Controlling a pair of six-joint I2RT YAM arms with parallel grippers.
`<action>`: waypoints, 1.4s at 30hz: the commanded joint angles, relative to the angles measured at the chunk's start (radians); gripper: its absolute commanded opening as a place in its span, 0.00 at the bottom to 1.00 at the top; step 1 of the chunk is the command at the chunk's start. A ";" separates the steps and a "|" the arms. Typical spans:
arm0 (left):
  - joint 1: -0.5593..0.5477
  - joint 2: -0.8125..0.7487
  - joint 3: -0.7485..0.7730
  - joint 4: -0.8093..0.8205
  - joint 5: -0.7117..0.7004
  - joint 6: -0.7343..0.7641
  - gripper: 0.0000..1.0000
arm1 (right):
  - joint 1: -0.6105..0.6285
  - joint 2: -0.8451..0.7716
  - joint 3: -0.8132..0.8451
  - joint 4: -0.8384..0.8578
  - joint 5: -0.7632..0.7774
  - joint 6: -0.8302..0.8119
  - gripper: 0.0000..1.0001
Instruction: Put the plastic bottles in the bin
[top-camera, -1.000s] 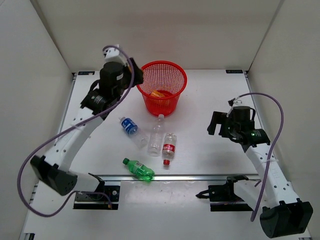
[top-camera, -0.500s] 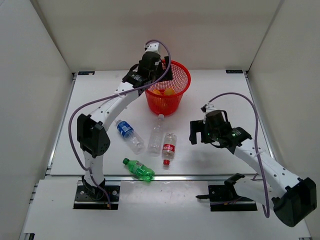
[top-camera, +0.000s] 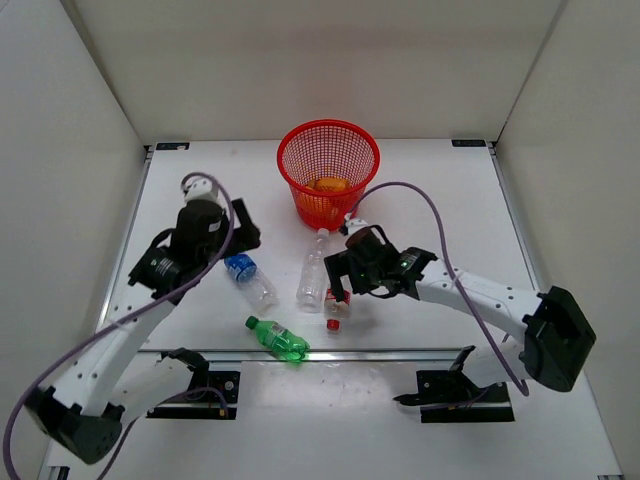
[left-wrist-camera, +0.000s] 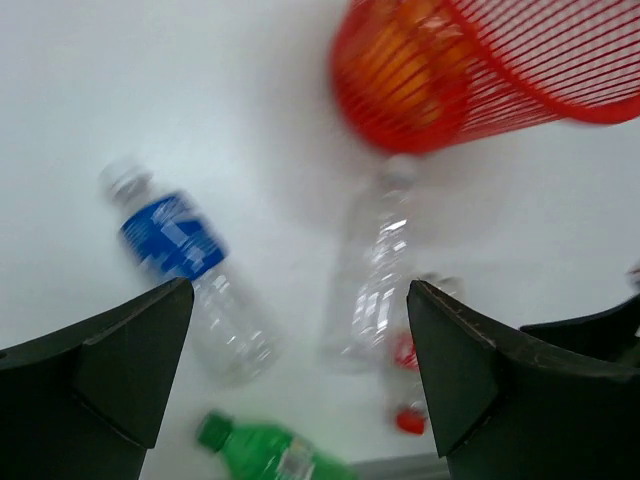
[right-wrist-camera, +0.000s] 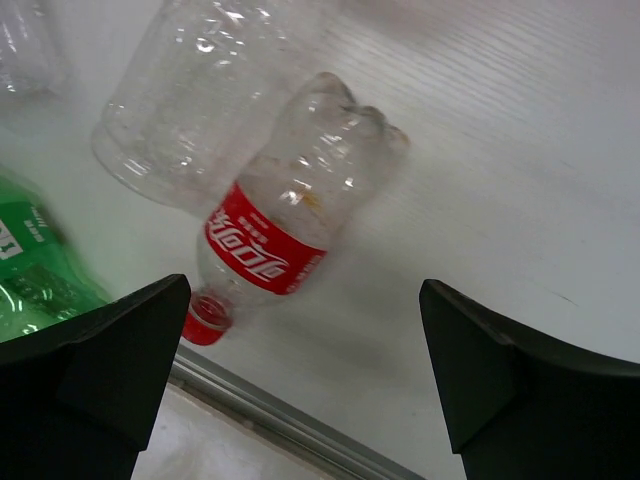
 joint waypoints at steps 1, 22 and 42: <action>0.071 -0.119 -0.119 -0.203 -0.009 -0.094 0.99 | 0.051 0.059 0.032 0.097 0.036 0.063 0.95; 0.108 -0.370 -0.343 -0.328 0.058 -0.254 0.98 | 0.022 0.073 -0.146 0.232 0.247 0.197 0.21; 0.137 -0.273 -0.389 -0.244 0.081 -0.274 0.98 | -0.282 0.436 0.912 0.144 0.044 -0.335 0.16</action>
